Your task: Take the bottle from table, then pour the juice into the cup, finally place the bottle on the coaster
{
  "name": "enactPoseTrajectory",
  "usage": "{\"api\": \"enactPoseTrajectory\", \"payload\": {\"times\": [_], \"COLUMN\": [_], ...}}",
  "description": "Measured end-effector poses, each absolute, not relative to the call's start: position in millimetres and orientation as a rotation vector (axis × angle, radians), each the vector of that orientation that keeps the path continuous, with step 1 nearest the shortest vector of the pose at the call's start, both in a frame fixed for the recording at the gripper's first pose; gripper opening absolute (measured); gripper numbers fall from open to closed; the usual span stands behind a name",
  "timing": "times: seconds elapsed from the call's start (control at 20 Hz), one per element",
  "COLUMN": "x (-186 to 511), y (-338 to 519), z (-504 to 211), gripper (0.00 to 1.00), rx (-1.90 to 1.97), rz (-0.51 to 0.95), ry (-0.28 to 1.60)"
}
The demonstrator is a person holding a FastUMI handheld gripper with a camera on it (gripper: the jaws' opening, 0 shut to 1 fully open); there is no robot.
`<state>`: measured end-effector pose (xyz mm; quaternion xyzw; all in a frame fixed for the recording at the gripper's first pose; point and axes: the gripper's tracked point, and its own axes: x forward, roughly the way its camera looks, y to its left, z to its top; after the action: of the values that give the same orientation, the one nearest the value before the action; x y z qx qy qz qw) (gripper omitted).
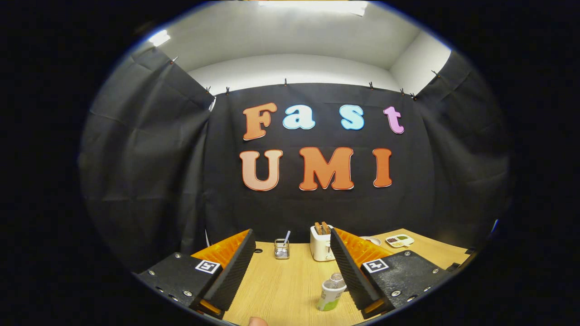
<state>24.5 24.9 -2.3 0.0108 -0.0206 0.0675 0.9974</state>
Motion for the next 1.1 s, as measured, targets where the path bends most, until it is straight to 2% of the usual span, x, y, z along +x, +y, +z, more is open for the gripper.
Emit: {"api": "enactPoseTrajectory", "payload": {"times": [0.3, 1.1], "x": [39.8, 100.8], "y": [11.2, -55.9], "z": [-29.4, -158.7], "gripper": [0.98, 0.98], "rx": [-0.035, -0.085], "rz": [0.115, 0.003], "ry": [-0.035, 0.181]}}
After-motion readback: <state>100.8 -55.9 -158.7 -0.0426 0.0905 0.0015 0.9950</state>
